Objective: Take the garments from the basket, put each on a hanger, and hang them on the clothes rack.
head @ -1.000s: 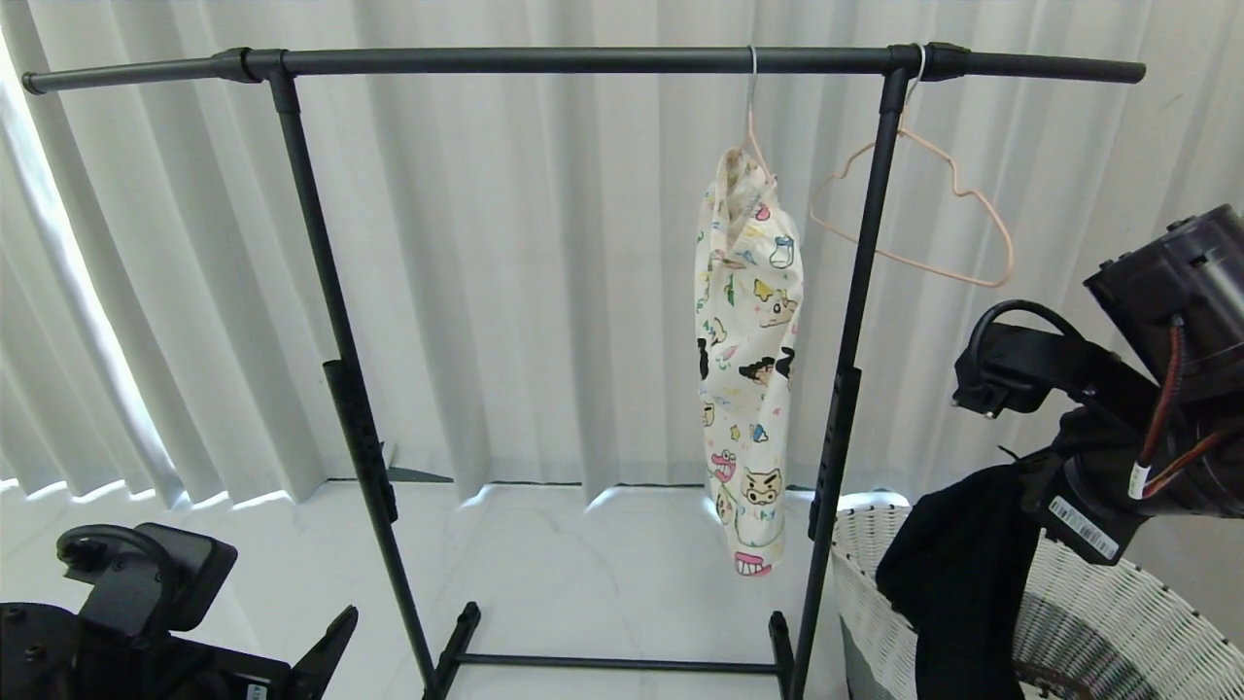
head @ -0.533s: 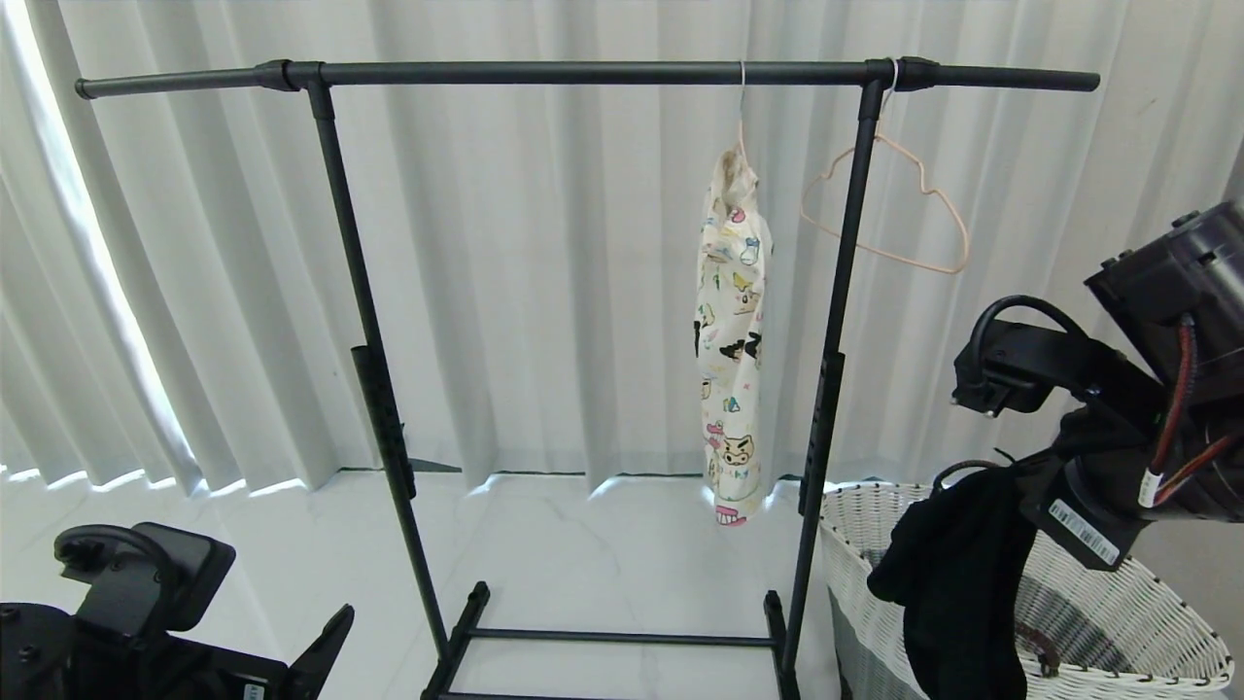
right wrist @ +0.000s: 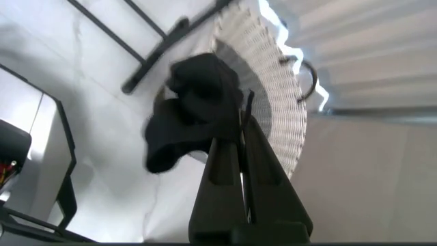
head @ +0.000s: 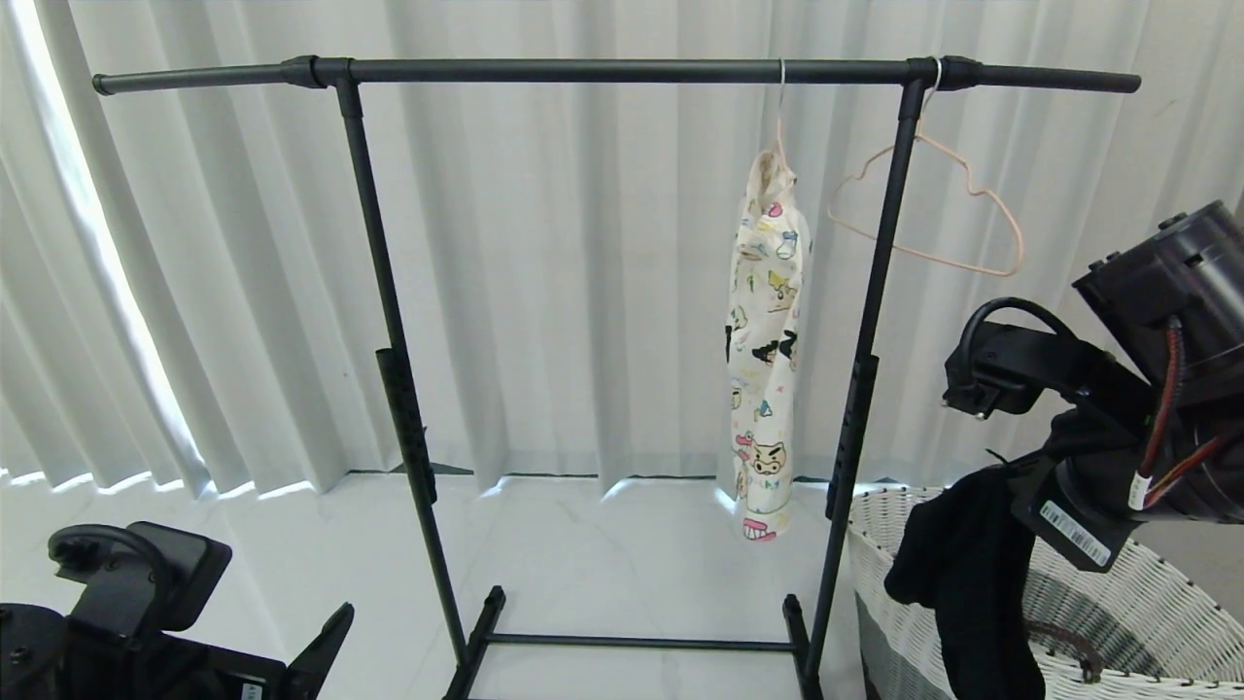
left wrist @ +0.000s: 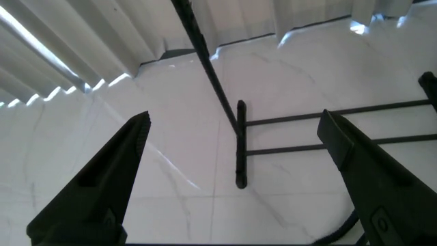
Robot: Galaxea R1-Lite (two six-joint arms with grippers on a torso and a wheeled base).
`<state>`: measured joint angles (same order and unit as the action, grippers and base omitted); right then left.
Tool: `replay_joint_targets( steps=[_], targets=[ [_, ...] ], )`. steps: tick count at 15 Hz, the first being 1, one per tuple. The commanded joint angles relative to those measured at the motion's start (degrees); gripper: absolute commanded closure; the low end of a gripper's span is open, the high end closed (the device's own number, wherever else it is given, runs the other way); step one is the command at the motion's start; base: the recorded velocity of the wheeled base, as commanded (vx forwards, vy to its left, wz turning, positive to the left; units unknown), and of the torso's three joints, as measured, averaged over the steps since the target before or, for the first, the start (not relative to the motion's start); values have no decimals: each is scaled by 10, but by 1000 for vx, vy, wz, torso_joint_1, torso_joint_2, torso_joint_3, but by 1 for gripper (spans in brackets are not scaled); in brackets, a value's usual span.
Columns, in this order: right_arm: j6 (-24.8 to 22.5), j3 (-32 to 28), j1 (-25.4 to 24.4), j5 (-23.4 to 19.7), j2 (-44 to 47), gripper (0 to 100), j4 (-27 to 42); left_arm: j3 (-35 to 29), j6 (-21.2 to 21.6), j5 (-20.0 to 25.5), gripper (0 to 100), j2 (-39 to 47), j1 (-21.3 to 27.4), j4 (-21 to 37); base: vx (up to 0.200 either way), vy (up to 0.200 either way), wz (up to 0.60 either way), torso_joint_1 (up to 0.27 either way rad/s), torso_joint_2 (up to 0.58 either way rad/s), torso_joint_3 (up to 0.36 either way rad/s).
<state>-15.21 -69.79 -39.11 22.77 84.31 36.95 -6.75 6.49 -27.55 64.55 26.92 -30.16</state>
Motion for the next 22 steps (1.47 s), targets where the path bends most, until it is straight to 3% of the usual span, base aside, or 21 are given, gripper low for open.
replay_joint_targets(
  steps=[1, 4, 6, 10, 14, 19, 22],
  targets=[
    [4, -2, 0, 0, 10, 100, -1, 0, -1, 1, 0, 1, 0, -1, 0, 0, 0, 0, 0, 0],
    [24, -17, -9, -5, 26, 100, -2, -9, -16, 20, 0, -7, 32, -1, 0, 0, 0, 0, 0, 0],
    [63, -56, -29, -33, 60, 100, -3, -31, -47, 108, 0, -21, 89, -1, 0, 0, 0, 0, 0, 0],
    [122, -174, -72, -77, 147, 100, -9, -91, -68, 219, 0, 8, 121, -1, 0, 0, 0, 0, 0, 0],
    [132, -264, -84, -109, 219, 100, -57, -150, -142, 228, 0, 64, 140, -1, 0, 0, 0, 0, 0, 0],
    [164, -357, -112, -141, 282, 100, -70, -160, -151, 235, 0, 106, 159, -1, 0, 0, 0, 0, 0, 0],
    [172, -370, -130, -152, 290, 100, -70, -169, -175, 295, 0, 131, 200, -1, 0, 0, 0, 0, 0, 0]
  ],
)
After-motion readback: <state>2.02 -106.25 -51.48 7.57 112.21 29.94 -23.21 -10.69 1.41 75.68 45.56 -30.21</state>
